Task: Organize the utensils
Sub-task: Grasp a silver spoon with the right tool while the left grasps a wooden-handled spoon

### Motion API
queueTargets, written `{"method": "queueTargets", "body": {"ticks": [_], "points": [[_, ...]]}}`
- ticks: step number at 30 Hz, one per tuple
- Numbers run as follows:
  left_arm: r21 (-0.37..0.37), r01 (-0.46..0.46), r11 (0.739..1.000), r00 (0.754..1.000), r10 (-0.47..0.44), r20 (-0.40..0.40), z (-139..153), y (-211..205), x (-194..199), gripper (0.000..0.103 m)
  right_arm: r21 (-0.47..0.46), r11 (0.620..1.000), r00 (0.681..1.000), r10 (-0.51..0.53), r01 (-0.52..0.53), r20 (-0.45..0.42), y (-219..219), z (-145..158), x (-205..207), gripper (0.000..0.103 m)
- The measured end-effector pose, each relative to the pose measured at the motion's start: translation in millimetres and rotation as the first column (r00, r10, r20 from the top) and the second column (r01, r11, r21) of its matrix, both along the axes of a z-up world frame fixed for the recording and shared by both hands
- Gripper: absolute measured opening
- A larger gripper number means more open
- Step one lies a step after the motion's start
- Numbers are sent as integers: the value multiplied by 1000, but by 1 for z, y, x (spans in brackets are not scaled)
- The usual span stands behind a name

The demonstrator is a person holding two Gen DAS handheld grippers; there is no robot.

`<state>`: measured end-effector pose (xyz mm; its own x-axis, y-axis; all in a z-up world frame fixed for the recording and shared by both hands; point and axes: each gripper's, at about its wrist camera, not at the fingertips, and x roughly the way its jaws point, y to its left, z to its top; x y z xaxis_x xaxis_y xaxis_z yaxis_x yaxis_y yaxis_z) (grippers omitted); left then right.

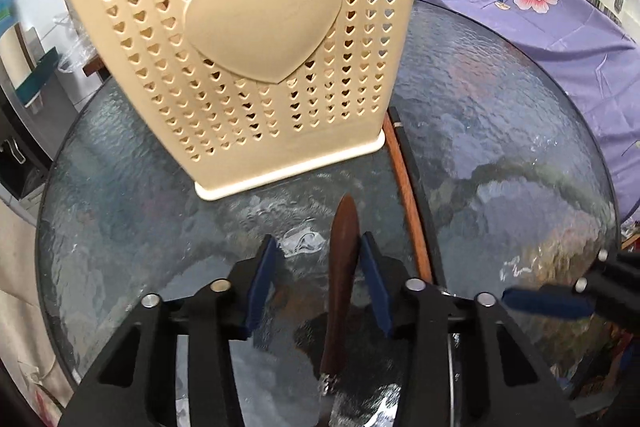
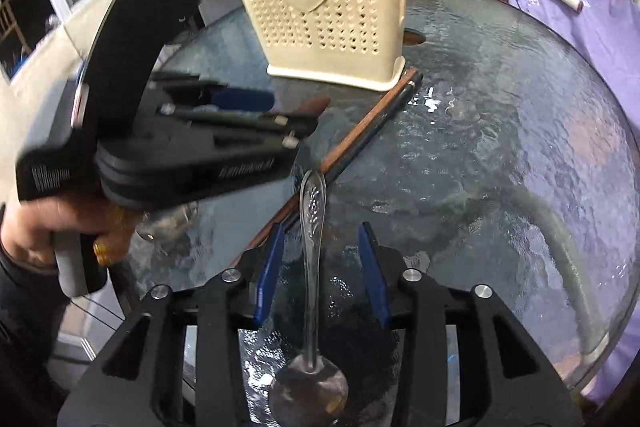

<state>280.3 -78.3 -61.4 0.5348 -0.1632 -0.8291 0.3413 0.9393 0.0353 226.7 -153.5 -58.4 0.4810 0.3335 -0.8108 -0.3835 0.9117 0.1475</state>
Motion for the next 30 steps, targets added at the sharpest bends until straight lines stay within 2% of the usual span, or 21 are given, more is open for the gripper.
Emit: {"method": "queueTargets", "body": {"ticks": [3, 6, 17, 25, 29, 30], "points": [[-2, 8, 1000, 1000, -8, -4, 0, -7, 2, 27, -48, 999, 1000, 22, -21, 8, 6, -2, 1, 28], [-5, 7, 1000, 1000, -7, -7, 0, -12, 3, 15, -83, 996, 999, 35, -33, 17, 11, -4, 4, 25], [-33, -37, 999, 999, 37, -2, -1, 5, 2, 15, -172, 979, 993, 115, -107, 33, 30, -4, 2, 25], [-41, -44, 998, 999, 45, 5, -1, 21, -5, 15, -174, 977, 991, 133, -125, 33, 35, -3, 0, 25], [-52, -48, 998, 999, 48, 2, -1, 28, -6, 15, -144, 982, 992, 125, -120, 28, 38, -4, 8, 20], [-52, -50, 997, 999, 50, 2, -1, 30, -6, 15, -145, 982, 991, 128, -122, 30, 38, -4, 8, 16]]}}
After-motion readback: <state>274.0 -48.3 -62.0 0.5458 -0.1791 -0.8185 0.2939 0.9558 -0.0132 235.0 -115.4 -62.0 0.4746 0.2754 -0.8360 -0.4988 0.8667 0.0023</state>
